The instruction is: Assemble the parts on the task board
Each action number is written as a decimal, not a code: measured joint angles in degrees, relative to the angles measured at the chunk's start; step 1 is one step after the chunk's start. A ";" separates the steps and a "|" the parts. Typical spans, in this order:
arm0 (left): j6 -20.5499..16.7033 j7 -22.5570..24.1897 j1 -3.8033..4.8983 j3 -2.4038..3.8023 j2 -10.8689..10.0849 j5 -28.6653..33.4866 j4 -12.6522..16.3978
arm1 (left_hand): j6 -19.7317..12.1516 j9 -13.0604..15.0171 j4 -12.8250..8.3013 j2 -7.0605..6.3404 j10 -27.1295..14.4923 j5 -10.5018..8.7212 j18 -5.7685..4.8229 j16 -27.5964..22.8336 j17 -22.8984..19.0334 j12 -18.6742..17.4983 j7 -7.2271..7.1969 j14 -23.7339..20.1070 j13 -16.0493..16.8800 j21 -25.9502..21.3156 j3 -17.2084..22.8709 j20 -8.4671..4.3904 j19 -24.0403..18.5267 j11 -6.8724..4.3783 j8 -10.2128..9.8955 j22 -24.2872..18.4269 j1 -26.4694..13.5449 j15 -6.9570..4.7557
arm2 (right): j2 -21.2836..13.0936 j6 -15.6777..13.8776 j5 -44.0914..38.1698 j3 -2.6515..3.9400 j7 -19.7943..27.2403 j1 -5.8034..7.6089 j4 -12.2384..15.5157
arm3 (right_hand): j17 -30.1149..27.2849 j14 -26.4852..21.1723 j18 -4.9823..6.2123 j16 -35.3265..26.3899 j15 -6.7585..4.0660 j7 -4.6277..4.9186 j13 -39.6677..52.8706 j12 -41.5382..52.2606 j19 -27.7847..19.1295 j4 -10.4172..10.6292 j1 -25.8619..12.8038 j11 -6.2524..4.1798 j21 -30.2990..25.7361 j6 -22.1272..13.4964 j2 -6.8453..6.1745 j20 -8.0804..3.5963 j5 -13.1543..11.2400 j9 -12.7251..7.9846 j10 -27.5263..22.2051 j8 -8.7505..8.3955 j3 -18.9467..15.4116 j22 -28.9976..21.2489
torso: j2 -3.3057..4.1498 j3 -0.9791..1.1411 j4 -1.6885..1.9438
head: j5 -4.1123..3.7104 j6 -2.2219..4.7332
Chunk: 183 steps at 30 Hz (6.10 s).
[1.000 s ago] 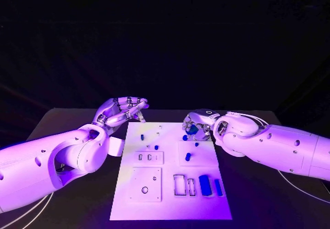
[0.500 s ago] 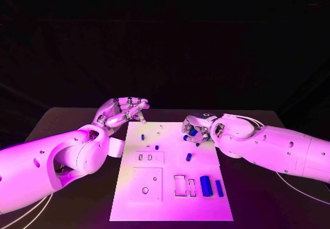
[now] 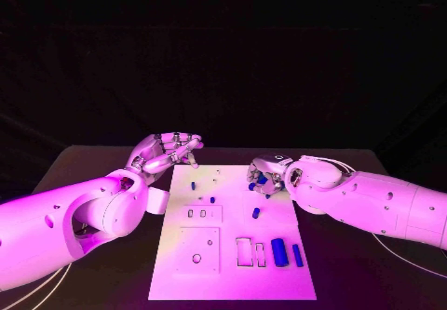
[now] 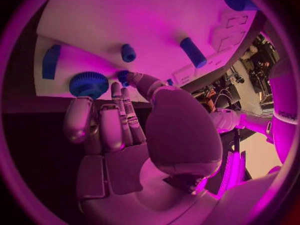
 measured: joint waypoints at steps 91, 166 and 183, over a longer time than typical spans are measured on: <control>0.79 -0.64 1.32 0.04 1.02 0.80 -0.78 | 0.00 0.12 0.01 0.00 0.00 0.00 0.00 0.71 0.05 0.29 0.00 0.00 0.12 1.28 0.32 0.01 0.01 0.00 0.00 0.67 0.00 0.00 | 16.78 -14.07 2.03 0.41 -3.84 -0.69 -13.64 | 0.18 0.40 -0.80 2.34 -0.83 -0.41 0.69 0.63 0.20 0.88 0.64 -0.53 1.20 0.00 1.56 -0.34 -5.24 5.55 2.88 3.32 4.59 2.15 | 1.37 -0.53 0.62 | 1.50 0.13; 1.50 -0.88 1.53 -0.01 0.73 1.19 -2.51 | 0.00 0.16 -0.16 0.00 0.00 0.00 0.00 0.70 0.03 0.29 0.00 0.00 0.14 1.68 0.48 -0.08 -0.52 0.00 0.00 0.98 0.00 0.00 | 0.71 -1.92 22.39 1.49 -2.86 0.27 -7.63 | 7.06 0.19 -2.14 12.21 -0.61 -0.20 67.34 76.84 5.43 16.64 11.22 -1.56 5.34 -8.68 4.00 -0.30 -1.20 8.17 16.46 5.10 -23.55 9.79 | 0.87 -0.66 -0.57 | 1.73 -0.59; 1.66 -1.03 1.53 0.00 0.67 1.21 -2.58 | 0.00 0.16 -0.16 0.00 0.00 0.00 -0.01 0.70 0.03 0.29 0.00 0.01 0.13 1.68 0.48 -0.08 -0.52 0.00 0.00 0.98 0.00 0.00 | 0.67 -9.26 13.40 1.30 -6.50 -0.21 -3.35 | 7.05 0.19 -3.04 12.43 -1.66 -0.91 67.33 78.32 7.08 16.60 11.38 -3.01 7.22 -4.96 3.21 -1.55 -1.45 7.75 18.68 6.01 -16.05 9.78 | 0.86 -0.60 -0.60 | 1.71 -0.46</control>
